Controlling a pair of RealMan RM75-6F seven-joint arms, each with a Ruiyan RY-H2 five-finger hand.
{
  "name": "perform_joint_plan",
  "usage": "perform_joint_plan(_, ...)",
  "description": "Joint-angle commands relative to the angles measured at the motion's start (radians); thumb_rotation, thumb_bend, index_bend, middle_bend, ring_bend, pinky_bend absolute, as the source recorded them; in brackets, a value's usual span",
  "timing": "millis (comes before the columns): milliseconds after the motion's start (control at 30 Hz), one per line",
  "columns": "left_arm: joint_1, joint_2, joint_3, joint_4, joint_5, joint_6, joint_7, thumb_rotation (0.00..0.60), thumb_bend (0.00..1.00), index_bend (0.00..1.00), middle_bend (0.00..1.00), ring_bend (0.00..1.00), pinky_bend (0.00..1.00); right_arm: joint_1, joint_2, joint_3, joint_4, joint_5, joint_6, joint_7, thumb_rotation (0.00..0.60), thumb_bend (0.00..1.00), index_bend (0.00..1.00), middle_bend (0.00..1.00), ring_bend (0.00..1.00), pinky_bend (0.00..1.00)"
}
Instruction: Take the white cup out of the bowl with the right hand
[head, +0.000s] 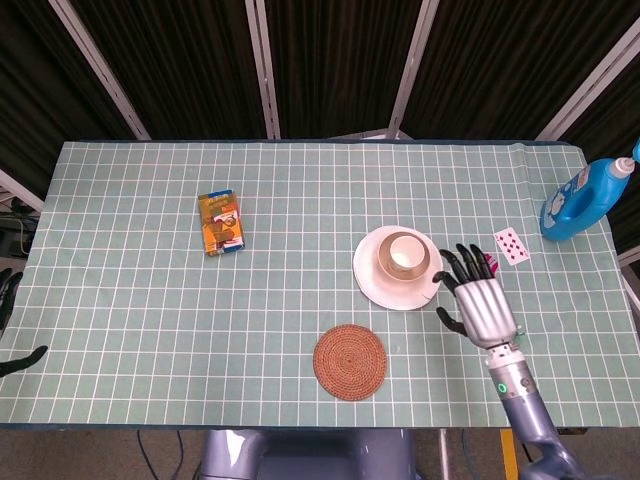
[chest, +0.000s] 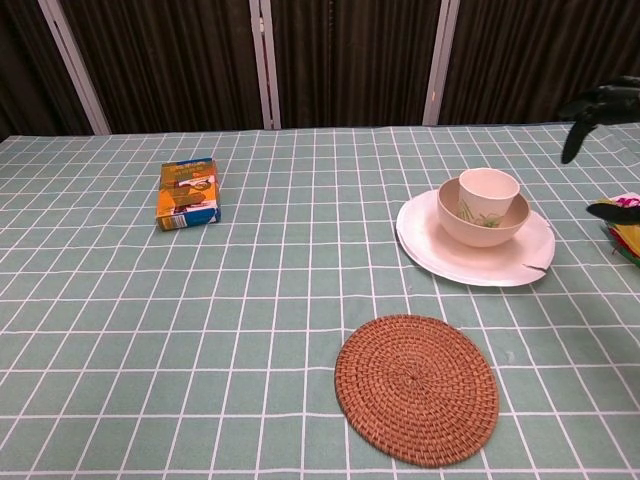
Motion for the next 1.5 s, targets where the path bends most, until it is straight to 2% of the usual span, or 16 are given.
perform_joint_plan(33,0.000,0.000,0.000,0.000,0.000,-0.001,-0.001,0.600,0.00,0.00,0.00,0.00,0.00,0.050,-0.059,0.036,0.031,0.066,-0.058,-0.052,0.600,0.20,0.40,0.12,0.00,0.00)
perform_joint_plan(267,-0.001,0.003,-0.002,0.004,-0.007,-0.007,-0.016,0.600,0.00,0.00,0.00,0.00,0.00,0.146,-0.173,0.089,0.132,0.221,-0.152,-0.123,0.600,0.20,0.45,0.14,0.00,0.00)
perform_joint_plan(500,0.000,0.006,-0.002,0.006,-0.004,-0.006,-0.025,0.600,0.00,0.00,0.00,0.00,0.00,0.187,-0.232,0.106,0.224,0.295,-0.172,-0.139,0.600,0.21,0.46,0.15,0.00,0.00)
perform_joint_plan(1033,0.000,0.009,0.000,0.006,-0.005,-0.011,-0.033,0.600,0.00,0.00,0.00,0.00,0.00,0.237,-0.277,0.113,0.320,0.331,-0.164,-0.136,0.600,0.24,0.49,0.17,0.00,0.00)
perform_joint_plan(1367,-0.001,0.009,-0.001,0.007,-0.005,-0.012,-0.037,0.600,0.00,0.00,0.00,0.00,0.00,0.262,-0.323,0.104,0.420,0.370,-0.199,-0.108,0.600,0.41,0.56,0.20,0.00,0.00)
perform_joint_plan(1500,-0.002,0.009,0.000,0.008,-0.004,-0.014,-0.037,0.600,0.00,0.00,0.00,0.00,0.00,0.266,-0.331,0.099,0.433,0.362,-0.194,-0.087,0.600,0.44,0.59,0.22,0.00,0.00)
